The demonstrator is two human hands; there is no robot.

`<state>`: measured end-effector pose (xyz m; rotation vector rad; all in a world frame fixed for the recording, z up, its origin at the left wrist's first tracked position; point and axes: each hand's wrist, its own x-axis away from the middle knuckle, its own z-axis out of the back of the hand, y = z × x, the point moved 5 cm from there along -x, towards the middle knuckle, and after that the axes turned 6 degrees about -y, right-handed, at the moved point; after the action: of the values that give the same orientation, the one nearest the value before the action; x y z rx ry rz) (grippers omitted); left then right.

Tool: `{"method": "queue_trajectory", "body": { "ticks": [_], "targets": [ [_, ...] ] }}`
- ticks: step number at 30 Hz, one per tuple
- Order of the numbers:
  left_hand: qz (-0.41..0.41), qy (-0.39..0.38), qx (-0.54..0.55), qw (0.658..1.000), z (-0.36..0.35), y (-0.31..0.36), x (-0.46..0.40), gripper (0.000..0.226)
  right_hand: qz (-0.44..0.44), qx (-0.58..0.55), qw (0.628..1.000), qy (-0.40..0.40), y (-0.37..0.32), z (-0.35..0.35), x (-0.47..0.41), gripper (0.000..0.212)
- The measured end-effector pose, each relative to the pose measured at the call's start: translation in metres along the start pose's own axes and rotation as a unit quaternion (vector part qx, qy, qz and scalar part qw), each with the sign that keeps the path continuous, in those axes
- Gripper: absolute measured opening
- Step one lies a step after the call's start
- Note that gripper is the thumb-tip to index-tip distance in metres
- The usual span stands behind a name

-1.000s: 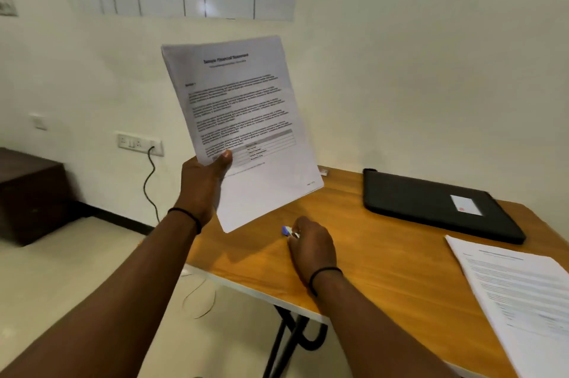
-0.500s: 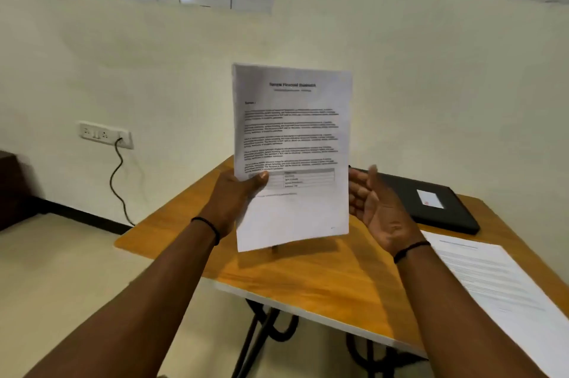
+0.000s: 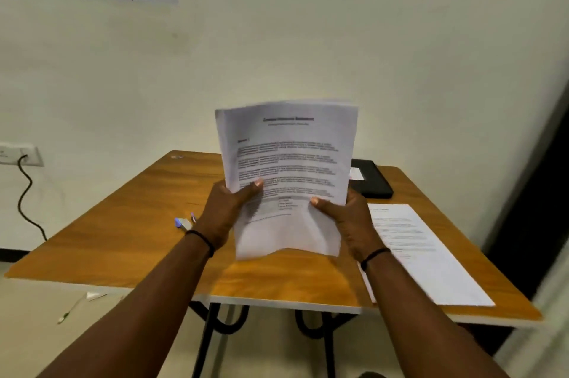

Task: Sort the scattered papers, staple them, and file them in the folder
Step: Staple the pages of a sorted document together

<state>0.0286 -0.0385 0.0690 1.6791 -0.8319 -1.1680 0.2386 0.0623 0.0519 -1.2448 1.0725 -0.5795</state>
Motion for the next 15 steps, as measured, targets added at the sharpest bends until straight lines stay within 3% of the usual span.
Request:
{"method": "queue_trajectory", "body": {
  "ticks": [3, 15],
  "targets": [
    [0.022, 0.004, -0.007, 1.000, -0.003, -0.020, 0.011, 0.023, -0.029, -0.002, 0.999, 0.024, 0.029, 0.002, 0.016, 0.034],
    [0.059, 0.032, -0.020, 0.998, -0.013, -0.042, 0.013, 0.022, -0.002, -0.008, 0.998, 0.066, 0.030, 0.009, 0.015, 0.031]
  ]
}}
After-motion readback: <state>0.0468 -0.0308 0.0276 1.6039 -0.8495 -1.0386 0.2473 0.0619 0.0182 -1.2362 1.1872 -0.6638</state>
